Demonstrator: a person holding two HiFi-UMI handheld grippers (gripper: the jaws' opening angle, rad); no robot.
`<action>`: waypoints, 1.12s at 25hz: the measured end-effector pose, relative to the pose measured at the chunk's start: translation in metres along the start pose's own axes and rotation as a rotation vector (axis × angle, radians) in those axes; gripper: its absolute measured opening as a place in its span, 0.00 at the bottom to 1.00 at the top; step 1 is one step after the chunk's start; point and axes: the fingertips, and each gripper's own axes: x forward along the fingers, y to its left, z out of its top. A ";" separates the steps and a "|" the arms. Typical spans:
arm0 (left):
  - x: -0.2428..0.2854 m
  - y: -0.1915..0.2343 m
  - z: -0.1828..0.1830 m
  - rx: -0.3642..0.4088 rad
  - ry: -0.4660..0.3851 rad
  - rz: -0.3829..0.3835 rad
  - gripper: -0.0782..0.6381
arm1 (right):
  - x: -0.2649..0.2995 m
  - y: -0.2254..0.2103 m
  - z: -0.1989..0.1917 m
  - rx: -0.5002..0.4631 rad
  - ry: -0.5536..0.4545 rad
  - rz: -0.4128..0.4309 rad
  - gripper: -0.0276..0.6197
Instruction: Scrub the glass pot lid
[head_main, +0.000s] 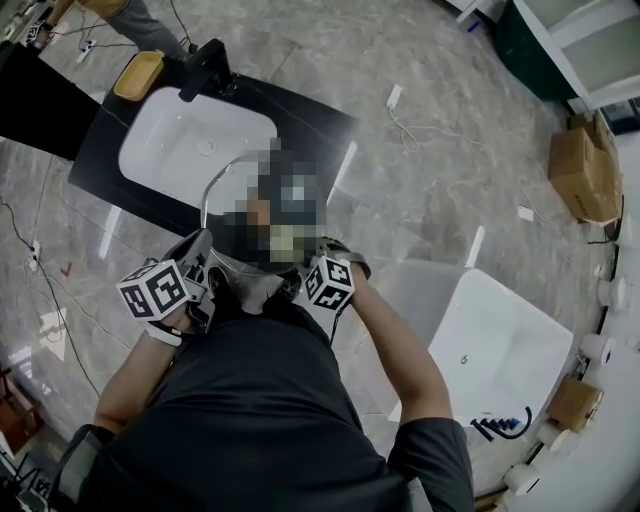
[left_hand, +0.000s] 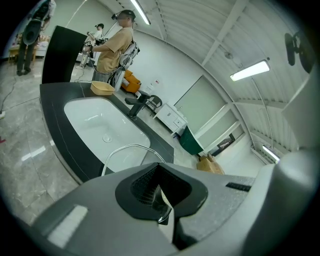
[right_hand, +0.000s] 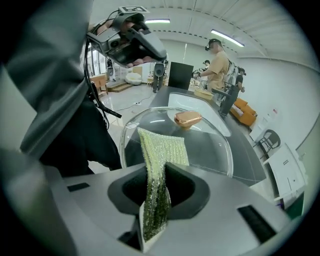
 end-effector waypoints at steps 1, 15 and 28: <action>0.002 -0.003 -0.002 -0.001 -0.001 -0.002 0.11 | 0.000 0.006 -0.001 -0.004 -0.004 0.009 0.15; -0.015 -0.002 -0.009 -0.023 -0.038 0.032 0.11 | -0.009 0.053 -0.004 0.024 -0.053 0.092 0.15; -0.066 0.046 0.027 -0.038 -0.085 0.056 0.11 | -0.039 -0.025 0.002 0.422 -0.093 -0.265 0.15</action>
